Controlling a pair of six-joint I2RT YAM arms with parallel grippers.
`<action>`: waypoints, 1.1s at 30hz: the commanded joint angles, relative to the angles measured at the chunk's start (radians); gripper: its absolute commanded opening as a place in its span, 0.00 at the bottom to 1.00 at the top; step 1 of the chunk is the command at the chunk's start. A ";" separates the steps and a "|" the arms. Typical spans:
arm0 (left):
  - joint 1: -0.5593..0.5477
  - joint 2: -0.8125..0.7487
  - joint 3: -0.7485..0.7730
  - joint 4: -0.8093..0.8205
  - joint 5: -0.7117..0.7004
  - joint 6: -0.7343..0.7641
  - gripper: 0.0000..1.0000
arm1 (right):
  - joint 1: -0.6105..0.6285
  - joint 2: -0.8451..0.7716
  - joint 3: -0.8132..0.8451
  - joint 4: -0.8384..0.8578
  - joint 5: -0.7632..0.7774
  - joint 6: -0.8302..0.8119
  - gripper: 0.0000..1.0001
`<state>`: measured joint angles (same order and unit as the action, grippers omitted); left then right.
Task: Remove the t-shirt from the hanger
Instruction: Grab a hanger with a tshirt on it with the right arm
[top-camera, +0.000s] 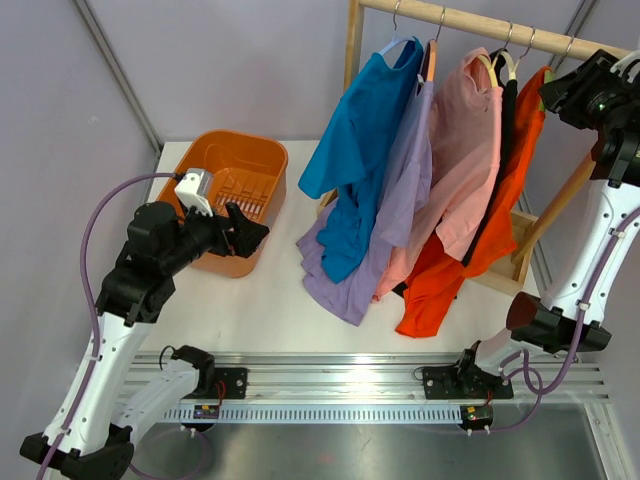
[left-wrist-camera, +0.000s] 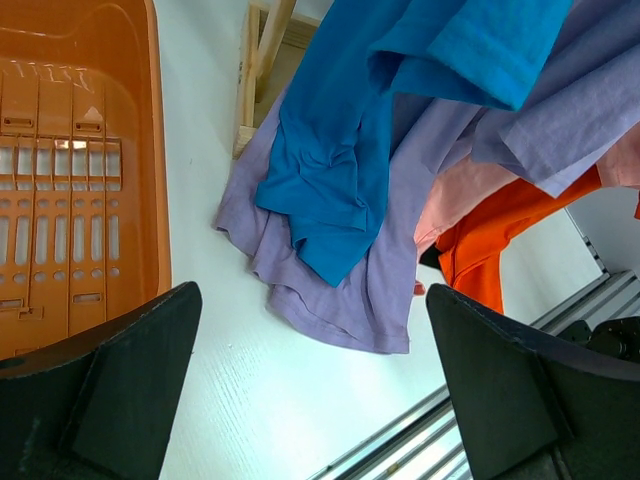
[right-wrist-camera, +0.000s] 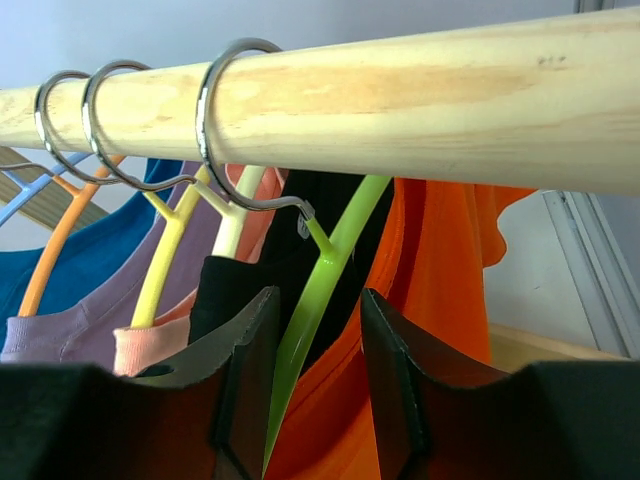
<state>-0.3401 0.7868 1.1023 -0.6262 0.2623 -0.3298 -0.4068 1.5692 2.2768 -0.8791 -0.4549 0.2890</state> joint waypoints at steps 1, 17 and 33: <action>-0.007 -0.015 -0.004 0.063 -0.015 0.000 0.99 | 0.000 0.000 0.000 0.045 -0.014 0.018 0.45; -0.013 -0.040 -0.028 0.071 -0.002 -0.017 0.99 | 0.043 -0.006 -0.062 0.054 0.012 0.010 0.41; -0.030 -0.041 -0.038 0.094 0.031 -0.048 0.99 | 0.036 -0.029 -0.099 0.083 -0.079 0.096 0.20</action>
<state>-0.3630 0.7544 1.0645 -0.5842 0.2710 -0.3676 -0.3733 1.5642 2.1811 -0.7891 -0.4732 0.3565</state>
